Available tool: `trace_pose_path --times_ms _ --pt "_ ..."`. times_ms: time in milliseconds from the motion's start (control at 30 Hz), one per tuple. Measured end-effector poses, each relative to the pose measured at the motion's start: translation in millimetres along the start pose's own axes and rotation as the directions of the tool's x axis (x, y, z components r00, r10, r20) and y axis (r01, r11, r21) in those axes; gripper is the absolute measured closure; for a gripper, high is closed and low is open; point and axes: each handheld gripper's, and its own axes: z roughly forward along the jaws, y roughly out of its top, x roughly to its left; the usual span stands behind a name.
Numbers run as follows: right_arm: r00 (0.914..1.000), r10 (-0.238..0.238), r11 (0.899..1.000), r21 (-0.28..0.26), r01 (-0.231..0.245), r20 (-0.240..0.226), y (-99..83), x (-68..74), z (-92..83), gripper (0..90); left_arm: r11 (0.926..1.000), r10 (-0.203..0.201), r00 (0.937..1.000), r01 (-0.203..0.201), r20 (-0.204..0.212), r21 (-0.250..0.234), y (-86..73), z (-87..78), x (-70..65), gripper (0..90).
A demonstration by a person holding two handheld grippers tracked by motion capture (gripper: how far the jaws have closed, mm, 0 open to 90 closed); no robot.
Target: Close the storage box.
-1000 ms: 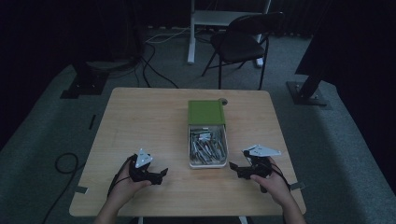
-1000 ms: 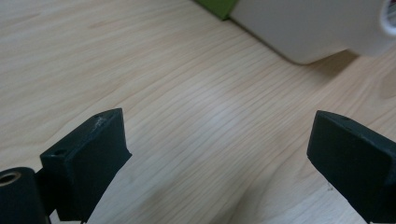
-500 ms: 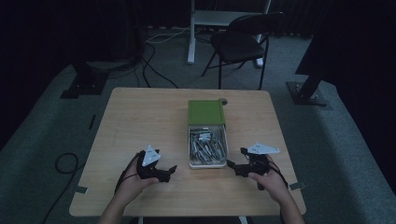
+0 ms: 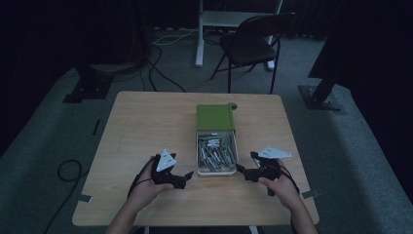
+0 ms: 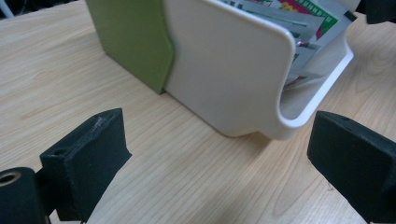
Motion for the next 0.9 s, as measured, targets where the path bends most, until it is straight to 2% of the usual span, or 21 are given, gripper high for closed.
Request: trace_pose_path --times_ms 133,267,367,767,900 --pt "1.0000 0.003 1.000 0.004 -0.003 0.004 -0.4 -1.2 1.4 13.8 0.9998 0.013 0.9999 -0.013 -0.007 -0.014 6.2 3.5 -0.3 5.5" --pt "0.9999 0.011 1.000 -0.001 -0.011 0.005 0.0 -2.2 2.2 13.7 0.9994 0.008 1.0000 -0.008 -0.003 -0.034 11.4 6.5 -0.4 5.4" --pt "0.9999 0.014 1.000 -0.001 -0.014 0.004 0.1 -2.7 3.5 13.7 0.9994 0.014 0.9999 -0.014 0.007 -0.031 14.3 10.2 -2.5 5.4" --pt "0.9999 0.011 1.000 0.007 -0.011 0.002 1.4 -5.7 6.9 13.7 0.9989 0.043 0.9990 -0.043 -0.010 -0.020 21.0 22.9 -0.8 5.5" --pt "0.9999 0.012 1.000 0.008 -0.012 -0.001 2.1 -6.1 8.1 13.6 0.9992 0.037 0.9992 -0.037 -0.015 -0.014 21.5 26.1 0.5 5.5"
